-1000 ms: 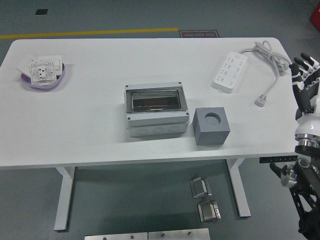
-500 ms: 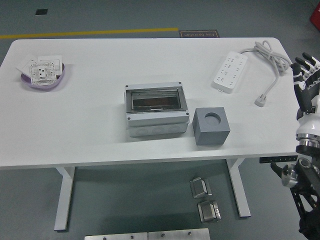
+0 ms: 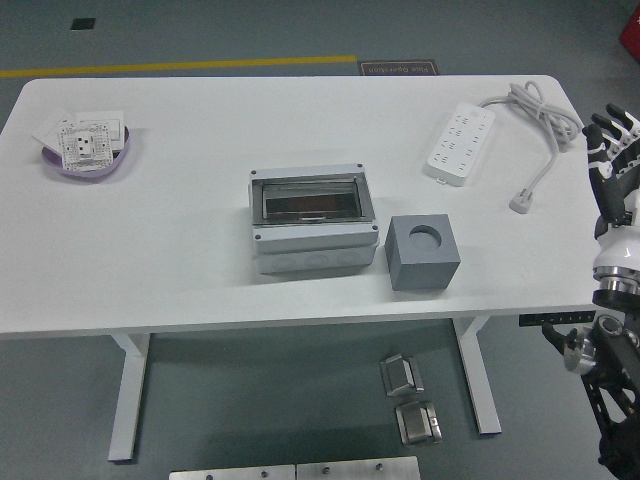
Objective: Pick up the cylinder from the cube,place it in the box,flap close box
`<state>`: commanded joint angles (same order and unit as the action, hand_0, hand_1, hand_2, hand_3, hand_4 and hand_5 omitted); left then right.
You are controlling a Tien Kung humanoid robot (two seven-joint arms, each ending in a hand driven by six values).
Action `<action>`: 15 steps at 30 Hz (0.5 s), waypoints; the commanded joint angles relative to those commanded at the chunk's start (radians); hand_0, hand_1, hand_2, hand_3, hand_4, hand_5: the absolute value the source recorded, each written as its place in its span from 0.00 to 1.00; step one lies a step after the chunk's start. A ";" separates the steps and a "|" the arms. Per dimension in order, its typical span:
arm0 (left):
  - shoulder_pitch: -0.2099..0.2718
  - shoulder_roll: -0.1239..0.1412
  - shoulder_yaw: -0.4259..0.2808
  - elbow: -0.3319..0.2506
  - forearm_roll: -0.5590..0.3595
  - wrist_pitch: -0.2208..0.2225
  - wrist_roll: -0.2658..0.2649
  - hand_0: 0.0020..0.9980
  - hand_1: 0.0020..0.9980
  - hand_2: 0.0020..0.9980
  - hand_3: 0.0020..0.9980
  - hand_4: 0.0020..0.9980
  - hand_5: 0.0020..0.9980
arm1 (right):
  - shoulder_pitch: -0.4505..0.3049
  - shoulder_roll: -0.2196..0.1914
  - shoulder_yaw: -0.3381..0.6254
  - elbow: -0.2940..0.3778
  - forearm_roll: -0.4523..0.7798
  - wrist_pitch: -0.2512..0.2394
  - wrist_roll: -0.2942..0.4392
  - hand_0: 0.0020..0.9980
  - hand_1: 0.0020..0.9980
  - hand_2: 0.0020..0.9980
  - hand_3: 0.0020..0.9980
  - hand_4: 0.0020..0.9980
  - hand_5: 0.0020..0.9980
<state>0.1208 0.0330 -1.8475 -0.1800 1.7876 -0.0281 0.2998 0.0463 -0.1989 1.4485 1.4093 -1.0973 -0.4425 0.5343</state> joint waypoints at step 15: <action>0.000 0.013 0.000 0.000 0.007 -0.001 0.000 0.67 0.67 0.56 0.67 0.44 0.00 | 0.003 -0.004 -0.005 -0.001 -0.001 -0.001 -0.002 0.74 0.66 0.71 0.75 0.87 0.57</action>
<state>0.1211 0.0458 -1.8471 -0.1800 1.7947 -0.0292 0.3000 0.0489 -0.2029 1.4438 1.4081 -1.0987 -0.4433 0.5319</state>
